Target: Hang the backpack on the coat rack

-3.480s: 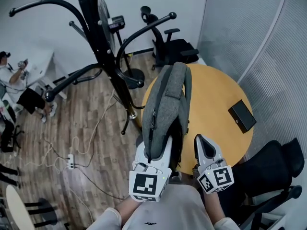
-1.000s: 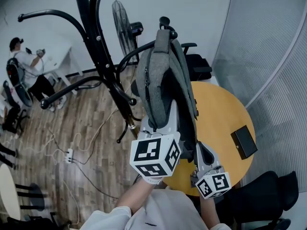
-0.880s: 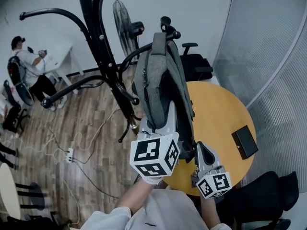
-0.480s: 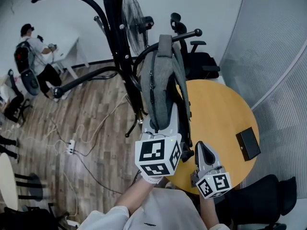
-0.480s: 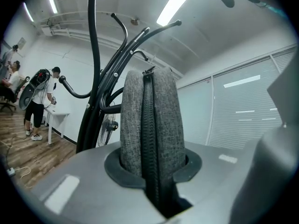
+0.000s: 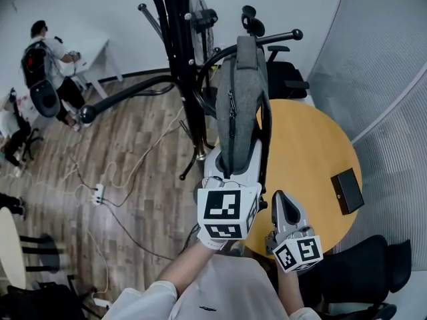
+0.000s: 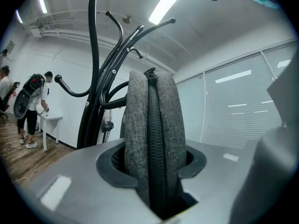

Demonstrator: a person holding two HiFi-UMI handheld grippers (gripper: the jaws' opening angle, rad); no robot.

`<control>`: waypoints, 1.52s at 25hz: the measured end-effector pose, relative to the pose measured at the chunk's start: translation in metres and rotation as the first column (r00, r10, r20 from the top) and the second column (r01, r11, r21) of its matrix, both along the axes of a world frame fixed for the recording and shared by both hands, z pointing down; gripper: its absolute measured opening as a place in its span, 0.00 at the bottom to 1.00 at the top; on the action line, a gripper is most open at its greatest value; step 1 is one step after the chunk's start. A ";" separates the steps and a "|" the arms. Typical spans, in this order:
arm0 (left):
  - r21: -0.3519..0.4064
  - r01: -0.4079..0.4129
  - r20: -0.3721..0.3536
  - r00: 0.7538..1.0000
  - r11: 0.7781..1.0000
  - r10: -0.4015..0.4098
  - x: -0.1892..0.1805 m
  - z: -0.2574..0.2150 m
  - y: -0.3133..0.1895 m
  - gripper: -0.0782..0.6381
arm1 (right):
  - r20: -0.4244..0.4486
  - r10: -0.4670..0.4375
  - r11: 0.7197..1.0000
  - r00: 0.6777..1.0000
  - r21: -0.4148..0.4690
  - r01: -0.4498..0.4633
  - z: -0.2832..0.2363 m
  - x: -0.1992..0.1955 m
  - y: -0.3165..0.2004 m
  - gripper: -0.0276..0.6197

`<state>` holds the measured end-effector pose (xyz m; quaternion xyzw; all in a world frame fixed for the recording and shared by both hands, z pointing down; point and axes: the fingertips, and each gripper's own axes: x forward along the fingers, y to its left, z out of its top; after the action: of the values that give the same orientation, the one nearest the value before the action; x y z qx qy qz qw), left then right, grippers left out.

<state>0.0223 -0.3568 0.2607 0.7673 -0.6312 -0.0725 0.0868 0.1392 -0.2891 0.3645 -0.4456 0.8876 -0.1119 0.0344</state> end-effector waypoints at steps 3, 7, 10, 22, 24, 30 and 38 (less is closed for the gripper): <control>0.002 -0.072 -0.004 0.997 0.997 0.072 0.005 0.003 0.004 0.43 | -0.006 0.014 1.000 1.000 0.001 -0.014 0.000 -0.003 0.005 0.05; -0.008 -0.135 0.017 0.991 0.991 0.136 0.008 0.012 0.017 0.46 | -0.018 0.031 1.000 0.999 -0.001 -0.031 0.002 -0.009 0.012 0.05; -0.021 -0.176 0.026 0.984 0.984 0.176 0.009 0.020 0.028 0.47 | -0.027 0.044 0.999 0.999 -0.008 -0.044 0.003 -0.013 0.020 0.05; -0.022 -0.273 0.036 0.961 0.962 0.274 -0.001 0.027 0.052 0.47 | -0.049 0.076 0.997 0.996 0.009 -0.075 -0.006 -0.024 0.019 0.05; -0.028 -0.272 0.030 0.962 0.962 0.273 -0.011 0.031 0.060 0.45 | -0.051 0.081 0.997 0.995 0.015 -0.081 -0.007 -0.029 0.020 0.05; -0.057 -0.240 0.021 0.970 0.969 0.242 -0.052 0.044 0.067 0.41 | -0.067 0.096 0.994 0.993 0.051 -0.092 -0.016 -0.045 0.013 0.05; -0.074 -0.195 0.046 0.979 0.978 0.199 -0.105 0.066 0.081 0.30 | -0.072 0.156 0.982 0.985 0.116 -0.147 -0.033 -0.055 0.015 0.05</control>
<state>-0.0831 -0.2755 0.3263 0.8243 -0.5562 -0.0213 0.1033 0.0838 -0.2738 0.3320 -0.5134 0.8566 -0.0415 0.0315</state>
